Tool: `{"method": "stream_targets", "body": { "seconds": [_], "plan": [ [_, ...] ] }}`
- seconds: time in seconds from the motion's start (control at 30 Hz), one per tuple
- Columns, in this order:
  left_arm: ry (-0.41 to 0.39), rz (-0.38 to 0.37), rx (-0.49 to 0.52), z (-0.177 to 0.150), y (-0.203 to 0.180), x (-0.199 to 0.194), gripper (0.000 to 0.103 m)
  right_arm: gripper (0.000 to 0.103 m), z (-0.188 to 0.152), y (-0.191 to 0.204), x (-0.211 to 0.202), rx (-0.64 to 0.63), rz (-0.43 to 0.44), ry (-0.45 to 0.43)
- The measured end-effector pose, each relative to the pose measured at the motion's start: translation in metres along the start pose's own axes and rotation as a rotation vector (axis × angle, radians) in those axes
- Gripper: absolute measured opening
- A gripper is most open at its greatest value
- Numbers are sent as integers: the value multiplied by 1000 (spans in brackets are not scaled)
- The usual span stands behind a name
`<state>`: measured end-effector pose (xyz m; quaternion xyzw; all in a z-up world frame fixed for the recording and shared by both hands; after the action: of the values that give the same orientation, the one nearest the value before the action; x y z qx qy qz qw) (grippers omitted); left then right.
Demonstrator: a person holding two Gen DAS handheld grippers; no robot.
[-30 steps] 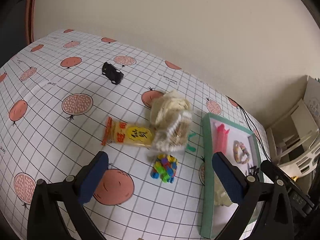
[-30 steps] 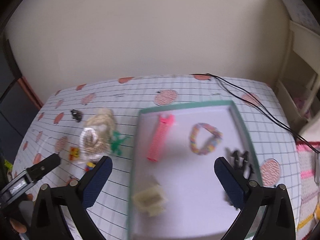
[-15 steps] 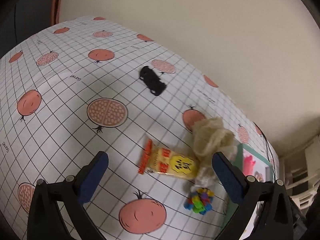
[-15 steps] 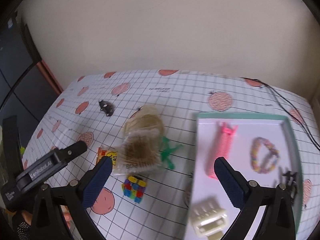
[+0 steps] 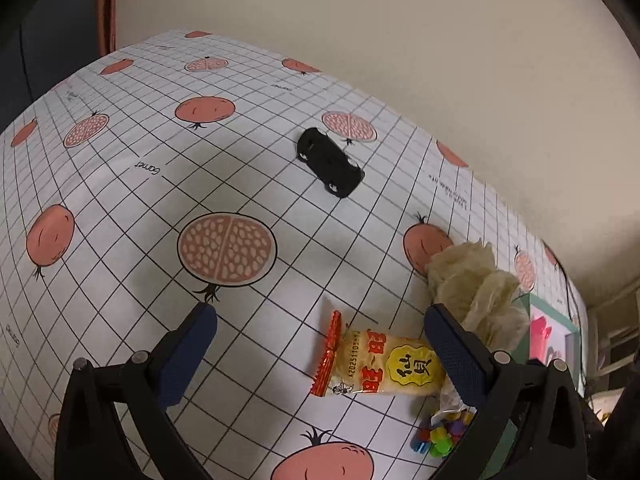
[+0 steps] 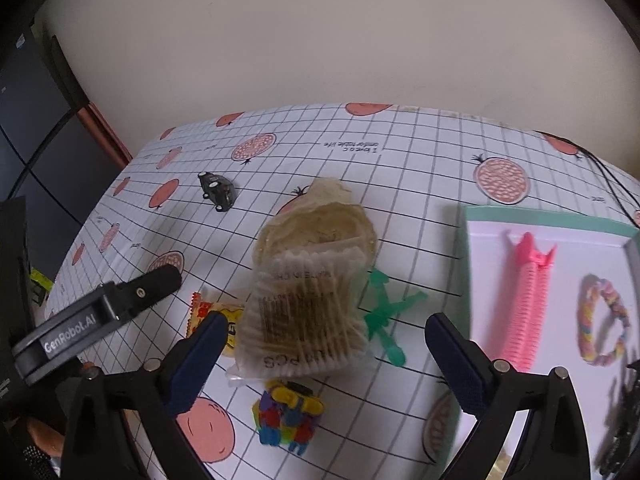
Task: Organize objects
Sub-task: 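Move the right gripper to the cotton swab bag while the left approaches the yellow snack packet, then grasp the cotton swab bag with the right gripper while the left grasps the yellow snack packet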
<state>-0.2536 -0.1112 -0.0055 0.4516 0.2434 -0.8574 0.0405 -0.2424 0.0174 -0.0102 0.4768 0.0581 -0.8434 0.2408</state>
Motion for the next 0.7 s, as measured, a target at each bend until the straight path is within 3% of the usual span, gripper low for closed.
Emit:
{"method": "stream_targets", "body": {
  "seconds": [0.07,0.23,0.3,0.4,0.57,0.7],
  "plan": [
    [15,-14,24,-1,-4,2,103,96,0,2,5,1,5,3],
    [59,-20,58,-7,-8,7,103,79,-2,5,12,2,9,13],
    [68,-23,65,-8,-9,8,103,66,-3,6,13,0,15,13],
    [84,-20,77,-10,-10,9,103,58,-4,5,13,-1,16,20],
    [94,-17,103,-11,-12,8,103,49,-3,4,7,-12,32,19],
    [85,-6,161,-12,-20,4,103,48,-2,-1,0,2,41,28]
  ]
}}
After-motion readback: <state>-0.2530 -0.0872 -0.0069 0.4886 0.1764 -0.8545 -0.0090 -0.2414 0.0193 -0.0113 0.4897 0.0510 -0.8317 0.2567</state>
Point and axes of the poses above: each gripper's, at about its wrist camera, not at the fingertips, and x roughly the way its jaws point, y to its left, z to its top, the point moved 7 cm from there along x, roughly the way its jaws point, and after that the axes turned 7 degrees about -z, right-handed, at the moved point
